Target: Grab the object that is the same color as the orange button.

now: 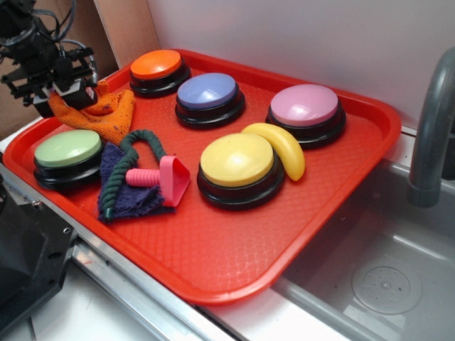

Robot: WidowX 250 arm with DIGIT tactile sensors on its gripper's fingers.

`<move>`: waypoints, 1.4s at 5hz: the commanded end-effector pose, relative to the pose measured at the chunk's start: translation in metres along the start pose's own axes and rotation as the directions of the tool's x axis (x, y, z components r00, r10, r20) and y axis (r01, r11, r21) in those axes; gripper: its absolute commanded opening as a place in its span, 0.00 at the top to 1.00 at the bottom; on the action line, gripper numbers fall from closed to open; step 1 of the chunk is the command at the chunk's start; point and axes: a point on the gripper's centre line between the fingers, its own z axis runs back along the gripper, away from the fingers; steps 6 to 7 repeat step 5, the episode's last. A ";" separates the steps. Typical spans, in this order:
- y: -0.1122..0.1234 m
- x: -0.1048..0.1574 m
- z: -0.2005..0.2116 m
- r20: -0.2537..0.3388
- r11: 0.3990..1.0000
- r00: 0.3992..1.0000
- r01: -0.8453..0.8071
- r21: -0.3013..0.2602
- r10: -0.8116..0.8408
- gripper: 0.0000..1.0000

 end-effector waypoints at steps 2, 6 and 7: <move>-0.076 -0.012 0.090 -0.045 0.906 0.905 0.423 -0.012 -0.423 1.00; -0.099 -0.041 0.099 -0.067 0.870 0.868 0.488 -0.067 -0.492 1.00; -0.099 -0.041 0.099 -0.067 0.870 0.868 0.488 -0.067 -0.492 1.00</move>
